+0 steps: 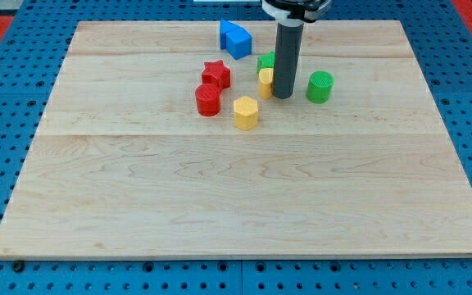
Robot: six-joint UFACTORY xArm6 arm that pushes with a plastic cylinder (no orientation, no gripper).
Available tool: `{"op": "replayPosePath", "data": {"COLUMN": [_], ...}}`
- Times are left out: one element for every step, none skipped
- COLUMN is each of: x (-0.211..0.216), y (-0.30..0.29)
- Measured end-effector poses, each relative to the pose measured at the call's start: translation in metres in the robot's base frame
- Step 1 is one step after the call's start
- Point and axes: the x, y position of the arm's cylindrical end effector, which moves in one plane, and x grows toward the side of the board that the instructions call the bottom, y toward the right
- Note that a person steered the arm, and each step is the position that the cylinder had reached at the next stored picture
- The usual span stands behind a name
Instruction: Push the green star slightly left
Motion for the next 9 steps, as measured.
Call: {"op": "replayPosePath", "data": {"x": [-0.005,-0.016,-0.021,-0.03,-0.037,-0.047,-0.06,-0.071,-0.076], "y": [0.001,0.002,0.012,0.025,0.027,0.027,0.021,0.003,-0.015]}}
